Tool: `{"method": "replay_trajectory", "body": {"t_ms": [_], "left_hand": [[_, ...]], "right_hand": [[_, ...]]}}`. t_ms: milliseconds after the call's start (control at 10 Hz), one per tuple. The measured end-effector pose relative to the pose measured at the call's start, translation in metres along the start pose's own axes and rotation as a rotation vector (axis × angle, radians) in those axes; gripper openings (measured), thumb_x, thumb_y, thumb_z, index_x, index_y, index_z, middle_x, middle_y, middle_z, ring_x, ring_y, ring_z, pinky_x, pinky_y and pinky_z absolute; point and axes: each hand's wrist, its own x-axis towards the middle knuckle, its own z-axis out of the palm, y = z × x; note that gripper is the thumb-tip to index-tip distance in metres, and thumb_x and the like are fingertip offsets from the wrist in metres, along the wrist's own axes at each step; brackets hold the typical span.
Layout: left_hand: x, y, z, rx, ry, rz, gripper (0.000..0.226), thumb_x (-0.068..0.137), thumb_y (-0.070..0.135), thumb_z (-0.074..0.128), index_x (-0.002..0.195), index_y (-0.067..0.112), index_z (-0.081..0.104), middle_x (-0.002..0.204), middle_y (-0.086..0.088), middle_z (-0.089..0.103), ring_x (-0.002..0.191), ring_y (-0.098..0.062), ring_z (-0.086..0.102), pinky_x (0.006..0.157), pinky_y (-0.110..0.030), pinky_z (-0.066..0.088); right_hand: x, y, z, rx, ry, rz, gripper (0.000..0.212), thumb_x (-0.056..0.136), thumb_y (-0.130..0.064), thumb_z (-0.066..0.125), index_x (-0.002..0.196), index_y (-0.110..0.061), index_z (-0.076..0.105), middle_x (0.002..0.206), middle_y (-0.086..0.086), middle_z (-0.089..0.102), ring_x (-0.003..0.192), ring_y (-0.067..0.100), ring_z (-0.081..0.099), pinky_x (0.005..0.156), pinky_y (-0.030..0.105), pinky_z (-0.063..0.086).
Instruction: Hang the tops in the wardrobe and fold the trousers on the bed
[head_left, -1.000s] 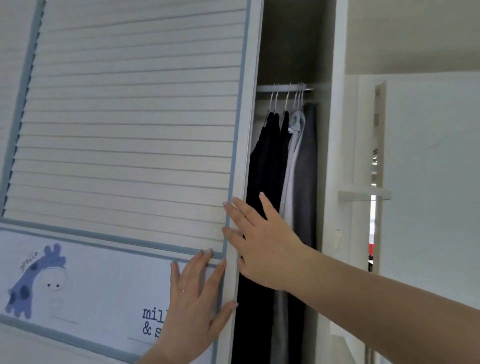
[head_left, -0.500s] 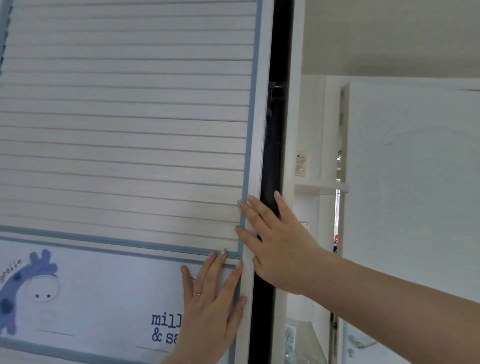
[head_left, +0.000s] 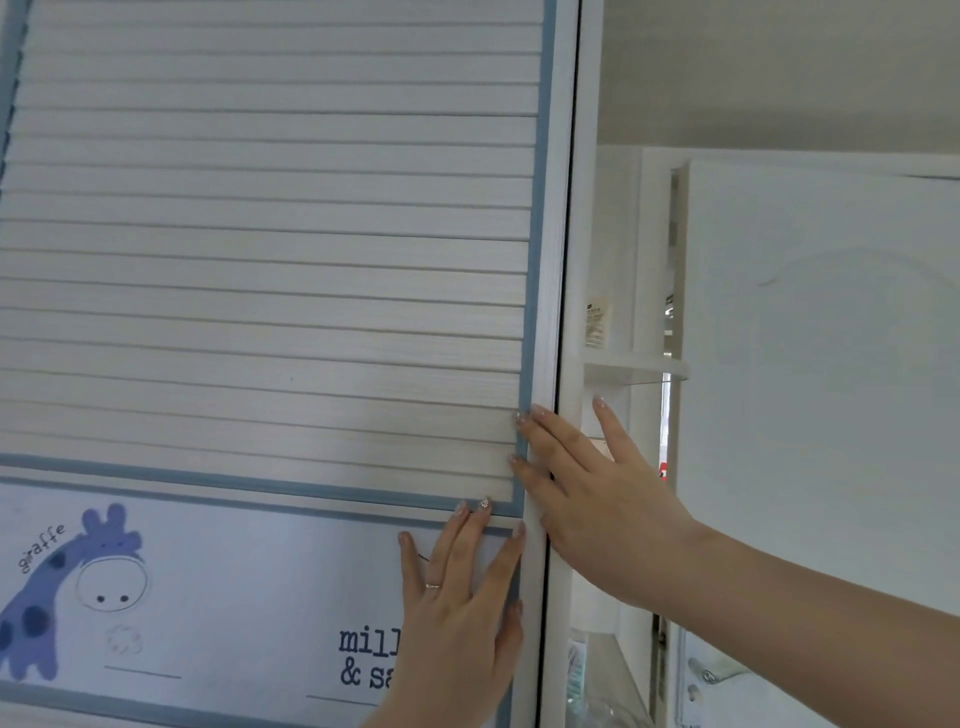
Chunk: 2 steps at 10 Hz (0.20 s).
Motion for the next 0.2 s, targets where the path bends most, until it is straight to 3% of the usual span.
{"method": "replay_trajectory", "body": {"t_ms": [100,200], "left_hand": [[0.004,0.003,-0.010,-0.033,-0.029,0.019,0.055,0.076,0.032,0.047,0.130,0.024,0.049,0.135,-0.016,0.055,0.132,-0.026,0.035,0.085,-0.072,0.043],[0.003,-0.001,-0.033,-0.308,-0.012,-0.046,0.053,0.082,0.034,0.048,0.134,0.026,0.049,0.143,-0.003,0.047,0.135,-0.018,0.031,0.089,-0.067,0.045]], "right_hand": [[-0.013,-0.005,-0.010,0.103,0.055,0.026,0.049,0.084,-0.044,0.060,0.129,-0.024,0.060,0.143,0.008,0.048,0.137,0.024,0.038,0.103,0.061,0.036],[-0.039,-0.018,-0.011,0.352,0.296,-0.011,0.025,0.077,-0.040,0.064,0.098,-0.033,0.073,0.107,-0.010,0.070,0.105,0.008,0.065,0.095,0.052,0.048]]}}
